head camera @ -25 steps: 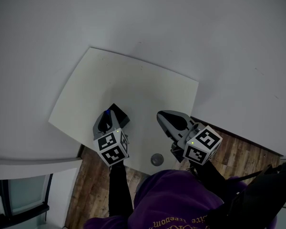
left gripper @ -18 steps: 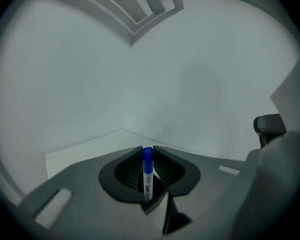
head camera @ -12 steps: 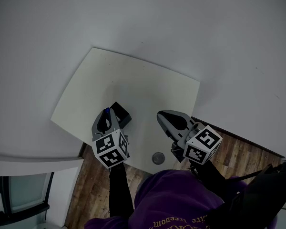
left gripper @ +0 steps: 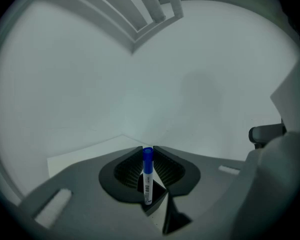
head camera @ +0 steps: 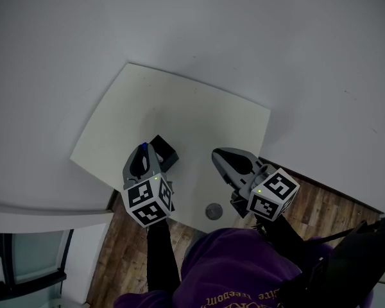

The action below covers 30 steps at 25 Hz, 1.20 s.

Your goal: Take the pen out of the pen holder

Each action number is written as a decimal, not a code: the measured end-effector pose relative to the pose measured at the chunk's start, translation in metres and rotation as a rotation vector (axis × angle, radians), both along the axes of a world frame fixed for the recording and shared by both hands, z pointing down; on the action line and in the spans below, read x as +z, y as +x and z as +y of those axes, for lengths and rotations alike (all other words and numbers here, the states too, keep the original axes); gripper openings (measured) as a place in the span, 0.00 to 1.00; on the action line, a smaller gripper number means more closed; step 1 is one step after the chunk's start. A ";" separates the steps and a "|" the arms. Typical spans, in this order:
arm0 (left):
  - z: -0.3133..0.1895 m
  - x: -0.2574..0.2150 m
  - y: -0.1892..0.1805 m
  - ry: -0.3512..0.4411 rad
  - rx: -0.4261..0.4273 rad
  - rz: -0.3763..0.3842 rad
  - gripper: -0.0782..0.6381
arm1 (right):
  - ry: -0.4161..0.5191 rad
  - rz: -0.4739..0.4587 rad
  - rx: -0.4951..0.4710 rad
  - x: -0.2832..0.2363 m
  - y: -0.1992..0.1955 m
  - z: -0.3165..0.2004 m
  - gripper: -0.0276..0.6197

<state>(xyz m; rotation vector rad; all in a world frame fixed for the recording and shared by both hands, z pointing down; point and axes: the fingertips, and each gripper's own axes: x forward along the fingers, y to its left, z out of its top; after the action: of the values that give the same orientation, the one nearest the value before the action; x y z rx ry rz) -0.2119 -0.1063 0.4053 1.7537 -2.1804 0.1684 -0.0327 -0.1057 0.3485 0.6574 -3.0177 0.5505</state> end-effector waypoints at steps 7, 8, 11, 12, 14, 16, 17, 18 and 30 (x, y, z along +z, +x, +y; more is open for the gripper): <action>0.000 -0.005 -0.001 0.017 0.001 0.013 0.21 | -0.002 0.000 0.002 0.000 0.000 0.000 0.06; 0.001 -0.005 0.000 0.019 0.002 0.015 0.21 | -0.002 -0.001 0.003 -0.001 0.001 0.000 0.06; 0.001 -0.008 -0.001 0.032 0.001 0.043 0.21 | -0.002 -0.003 0.005 -0.001 0.001 0.001 0.06; 0.001 -0.008 -0.002 0.038 -0.001 0.056 0.21 | -0.003 -0.004 0.006 -0.001 0.001 0.001 0.06; 0.002 -0.009 -0.003 0.043 -0.006 0.065 0.21 | -0.004 -0.007 0.007 -0.001 0.001 0.001 0.06; 0.004 -0.010 -0.004 0.045 -0.008 0.061 0.21 | -0.003 -0.008 0.008 -0.001 0.003 0.002 0.06; 0.004 -0.012 -0.003 0.047 -0.009 0.060 0.21 | -0.002 -0.008 0.008 -0.002 0.003 0.003 0.06; 0.005 -0.013 -0.003 0.050 -0.008 0.058 0.21 | -0.002 -0.008 0.007 -0.002 0.004 0.003 0.06; 0.008 -0.028 0.004 0.102 0.011 0.095 0.21 | 0.001 -0.006 0.005 0.000 0.003 0.004 0.06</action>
<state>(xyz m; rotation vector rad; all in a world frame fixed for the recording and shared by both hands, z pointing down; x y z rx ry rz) -0.2081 -0.0988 0.3775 1.7897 -2.1461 -0.0236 -0.0296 -0.1013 0.3484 0.6653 -3.0233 0.5523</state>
